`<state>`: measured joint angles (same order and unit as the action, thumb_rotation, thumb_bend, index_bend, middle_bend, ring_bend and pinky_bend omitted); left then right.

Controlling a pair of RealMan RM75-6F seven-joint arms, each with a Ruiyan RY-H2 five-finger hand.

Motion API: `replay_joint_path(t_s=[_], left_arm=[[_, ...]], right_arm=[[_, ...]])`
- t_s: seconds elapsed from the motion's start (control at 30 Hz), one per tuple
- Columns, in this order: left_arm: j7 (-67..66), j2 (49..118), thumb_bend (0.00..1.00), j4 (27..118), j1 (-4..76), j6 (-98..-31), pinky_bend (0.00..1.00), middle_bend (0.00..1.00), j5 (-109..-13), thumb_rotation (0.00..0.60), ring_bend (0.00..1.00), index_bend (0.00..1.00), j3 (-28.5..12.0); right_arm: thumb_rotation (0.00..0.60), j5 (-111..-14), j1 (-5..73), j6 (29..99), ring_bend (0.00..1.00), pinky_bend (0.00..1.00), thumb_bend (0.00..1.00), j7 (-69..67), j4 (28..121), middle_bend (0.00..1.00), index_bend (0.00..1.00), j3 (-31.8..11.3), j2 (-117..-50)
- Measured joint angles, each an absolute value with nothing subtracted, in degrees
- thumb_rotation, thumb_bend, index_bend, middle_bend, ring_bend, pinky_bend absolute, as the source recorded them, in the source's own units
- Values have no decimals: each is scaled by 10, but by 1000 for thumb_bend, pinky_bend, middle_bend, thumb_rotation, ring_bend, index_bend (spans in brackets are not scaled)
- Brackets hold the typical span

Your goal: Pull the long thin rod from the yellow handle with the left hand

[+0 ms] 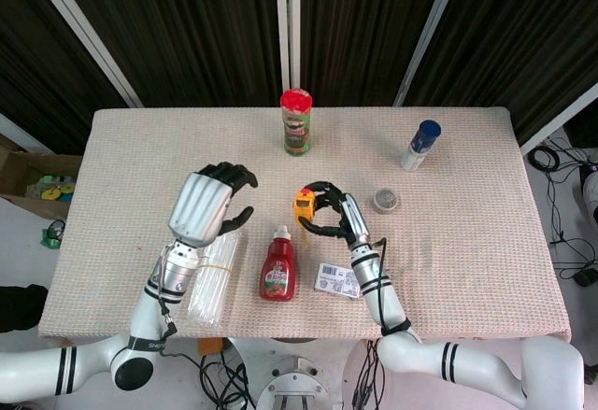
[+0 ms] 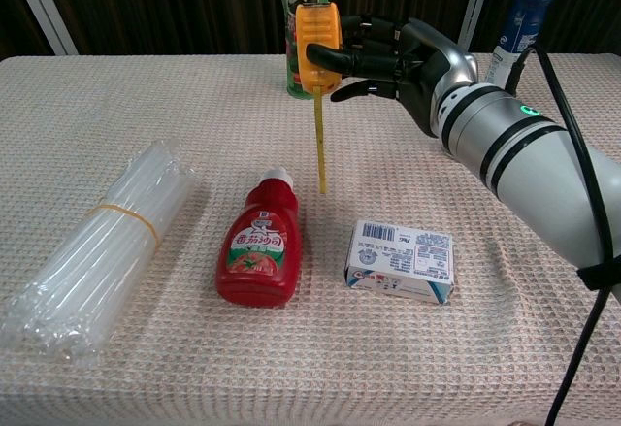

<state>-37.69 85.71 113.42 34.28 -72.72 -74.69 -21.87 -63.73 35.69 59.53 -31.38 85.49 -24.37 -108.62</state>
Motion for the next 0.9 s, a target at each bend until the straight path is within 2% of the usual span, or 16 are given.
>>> replay_joint_path(t_s=[0.5, 0.9], left_arm=[[-402, 910, 252, 1094, 414, -707, 565, 472, -686, 600, 430, 476, -220], [-439, 914, 279, 1090, 446, -712, 611, 509, -647, 600, 471, 506, -216]], right_arm=[[600, -629, 394, 580, 610, 450, 371, -306, 827, 622, 702, -273, -1124], [600, -631, 405, 573, 610, 451, 371, -308, 818, 622, 702, -276, -1136]])
